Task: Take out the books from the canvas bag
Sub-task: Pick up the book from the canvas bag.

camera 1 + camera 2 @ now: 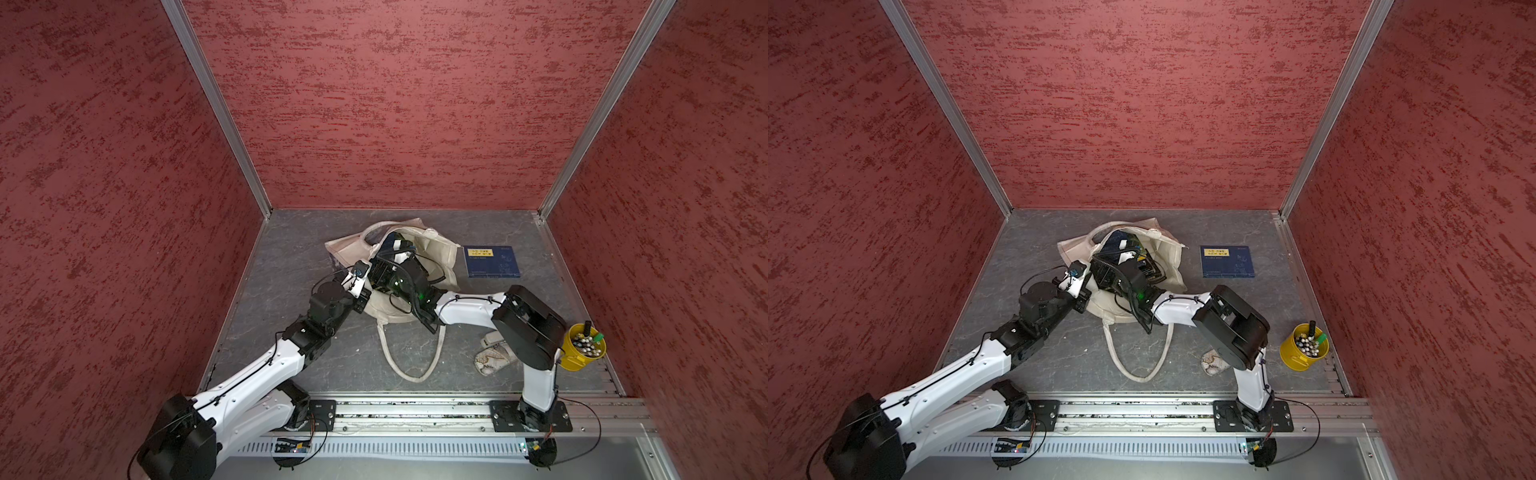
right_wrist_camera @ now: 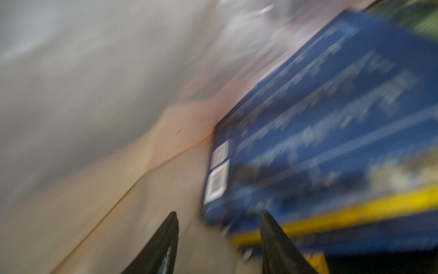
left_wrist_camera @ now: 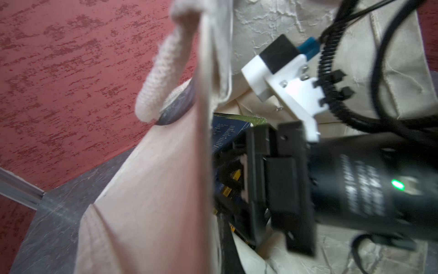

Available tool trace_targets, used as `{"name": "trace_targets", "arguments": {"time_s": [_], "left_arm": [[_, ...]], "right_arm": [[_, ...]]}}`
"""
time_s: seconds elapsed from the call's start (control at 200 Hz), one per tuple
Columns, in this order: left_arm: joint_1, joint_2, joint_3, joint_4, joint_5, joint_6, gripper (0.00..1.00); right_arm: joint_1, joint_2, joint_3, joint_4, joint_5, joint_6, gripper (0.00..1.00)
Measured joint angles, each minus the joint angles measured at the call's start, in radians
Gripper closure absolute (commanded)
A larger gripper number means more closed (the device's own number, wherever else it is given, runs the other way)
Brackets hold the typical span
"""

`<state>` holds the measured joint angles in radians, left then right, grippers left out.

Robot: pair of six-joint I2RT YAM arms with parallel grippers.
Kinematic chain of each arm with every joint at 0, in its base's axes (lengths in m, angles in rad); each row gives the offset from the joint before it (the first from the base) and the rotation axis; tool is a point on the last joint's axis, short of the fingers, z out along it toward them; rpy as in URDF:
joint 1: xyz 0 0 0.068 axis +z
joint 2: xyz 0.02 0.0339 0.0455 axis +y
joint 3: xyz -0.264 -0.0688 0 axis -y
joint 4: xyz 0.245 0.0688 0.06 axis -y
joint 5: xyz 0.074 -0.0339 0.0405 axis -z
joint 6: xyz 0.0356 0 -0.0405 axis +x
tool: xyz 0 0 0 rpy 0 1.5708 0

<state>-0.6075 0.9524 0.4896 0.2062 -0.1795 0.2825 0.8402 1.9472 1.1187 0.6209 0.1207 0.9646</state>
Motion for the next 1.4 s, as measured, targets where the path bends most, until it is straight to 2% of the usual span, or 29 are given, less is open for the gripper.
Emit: {"name": "trace_targets", "arguments": {"time_s": [0.321,0.501,0.807,1.197,1.398], "left_arm": [[0.000,0.000,0.000,0.001,0.007,0.003,1.00],[0.000,0.000,0.000,0.001,0.007,0.003,1.00],[0.000,0.000,0.000,0.002,0.007,0.007,1.00],[-0.007,0.000,0.000,-0.004,0.015,0.019,1.00],[-0.008,0.000,0.000,-0.004,0.015,0.023,1.00]], "right_arm": [[-0.032,0.025,0.037,-0.050,0.009,0.055,0.50],[-0.036,0.032,0.038,-0.050,0.026,0.111,0.60],[-0.047,0.044,0.079,-0.100,0.027,0.154,0.68],[-0.077,0.045,0.148,-0.160,0.027,0.158,0.69],[-0.078,0.068,0.198,-0.163,0.030,0.169,0.66]]}}
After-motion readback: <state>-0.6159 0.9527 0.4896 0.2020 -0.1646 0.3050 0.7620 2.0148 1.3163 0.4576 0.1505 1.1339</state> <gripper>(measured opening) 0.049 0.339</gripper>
